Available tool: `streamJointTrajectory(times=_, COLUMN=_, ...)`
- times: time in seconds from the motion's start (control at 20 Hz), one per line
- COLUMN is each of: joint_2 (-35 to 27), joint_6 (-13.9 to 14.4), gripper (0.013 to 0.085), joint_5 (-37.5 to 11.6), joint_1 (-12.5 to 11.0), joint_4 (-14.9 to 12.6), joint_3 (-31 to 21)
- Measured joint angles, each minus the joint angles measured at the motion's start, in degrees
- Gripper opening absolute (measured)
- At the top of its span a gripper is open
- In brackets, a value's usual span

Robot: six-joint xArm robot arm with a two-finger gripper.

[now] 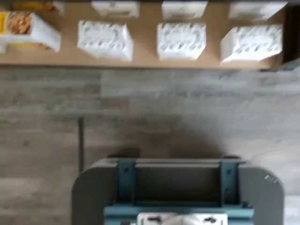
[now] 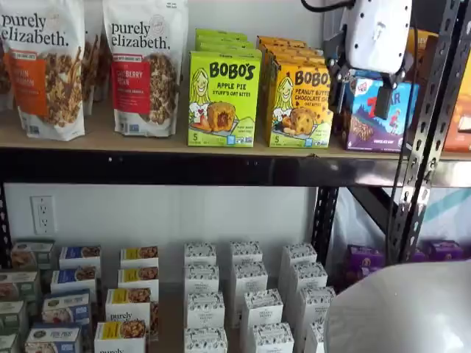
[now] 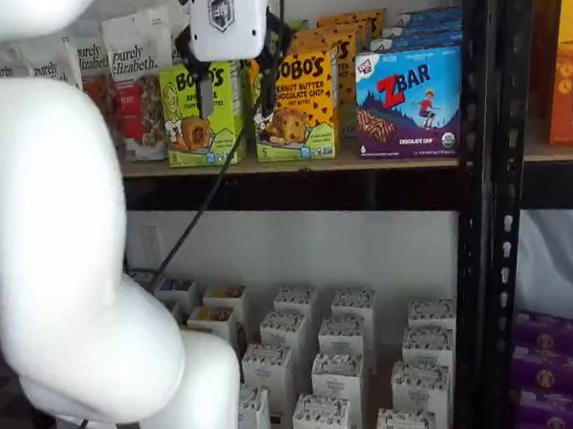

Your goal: Pick up the orange box on the top shelf, the fifth box from the left

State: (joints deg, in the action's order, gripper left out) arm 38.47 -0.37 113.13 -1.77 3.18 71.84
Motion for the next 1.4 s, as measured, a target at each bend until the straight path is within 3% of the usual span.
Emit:
streamJointTrajectory(times=0.2, joint_2=-1.4, joint_6=-0.5, gripper=0.0850, joint_5=-2.6, joint_1=0.7, joint_4=-3.3, joint_3=-0.2)
streamJointTrajectory(times=0.4, joint_2=-2.4, joint_6=-2.7, gripper=0.0850, joint_5=-6.6, joint_1=-2.3, joint_4=-1.1, joint_3=-1.0)
streamJointTrajectory(times=0.65, joint_2=-5.4, joint_6=-3.6, gripper=0.0850, joint_5=-7.6, joint_1=-2.8, joint_4=-2.3, joint_3=0.2)
streamJointTrajectory(times=0.85, joint_2=-6.6, joint_6=-4.0, gripper=0.0850, joint_5=-10.2, joint_1=-3.4, joint_4=-1.6, joint_3=0.1)
streamJointTrajectory(times=1.15, joint_2=-6.8, joint_6=-3.5, gripper=0.0850, joint_5=-17.6, joint_1=-2.9, joint_4=-0.1, joint_3=-1.3)
streamJointTrajectory(times=1.4, joint_2=-6.7, joint_6=-1.6, gripper=0.0850, joint_5=-23.5, joint_1=-0.8, joint_4=-1.0, joint_3=-2.5)
